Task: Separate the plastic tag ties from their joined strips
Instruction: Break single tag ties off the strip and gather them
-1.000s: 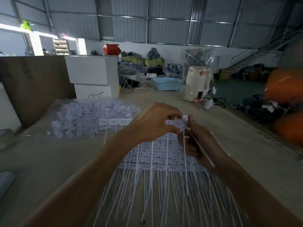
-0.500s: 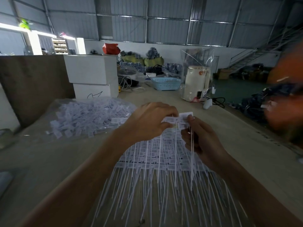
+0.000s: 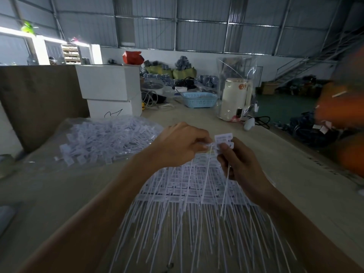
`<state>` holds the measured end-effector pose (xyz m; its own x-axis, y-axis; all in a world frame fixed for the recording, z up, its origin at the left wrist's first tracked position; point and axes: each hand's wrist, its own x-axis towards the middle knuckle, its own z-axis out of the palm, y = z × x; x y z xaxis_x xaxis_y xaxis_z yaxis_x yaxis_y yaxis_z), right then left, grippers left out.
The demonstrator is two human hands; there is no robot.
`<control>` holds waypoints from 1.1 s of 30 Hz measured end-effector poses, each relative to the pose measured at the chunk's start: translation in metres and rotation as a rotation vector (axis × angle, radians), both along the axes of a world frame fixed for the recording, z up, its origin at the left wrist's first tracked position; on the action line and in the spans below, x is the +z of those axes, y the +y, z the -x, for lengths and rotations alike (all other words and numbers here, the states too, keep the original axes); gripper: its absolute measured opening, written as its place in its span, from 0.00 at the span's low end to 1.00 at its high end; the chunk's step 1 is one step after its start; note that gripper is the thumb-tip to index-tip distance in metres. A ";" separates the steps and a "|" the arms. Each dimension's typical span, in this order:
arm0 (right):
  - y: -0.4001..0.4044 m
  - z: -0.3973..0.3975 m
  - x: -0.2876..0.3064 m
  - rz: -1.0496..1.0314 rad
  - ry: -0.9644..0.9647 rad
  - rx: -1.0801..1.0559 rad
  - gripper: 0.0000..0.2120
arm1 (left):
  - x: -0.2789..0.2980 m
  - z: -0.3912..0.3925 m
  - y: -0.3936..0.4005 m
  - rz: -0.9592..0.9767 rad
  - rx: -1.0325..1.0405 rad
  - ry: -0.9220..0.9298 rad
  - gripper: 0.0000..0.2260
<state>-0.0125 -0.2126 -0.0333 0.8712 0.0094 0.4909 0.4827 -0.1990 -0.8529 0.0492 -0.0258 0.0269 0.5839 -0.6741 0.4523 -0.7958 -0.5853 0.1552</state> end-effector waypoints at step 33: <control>-0.042 -0.013 0.004 -0.023 -0.003 -0.280 0.10 | 0.001 0.004 0.001 0.257 -0.293 0.343 0.07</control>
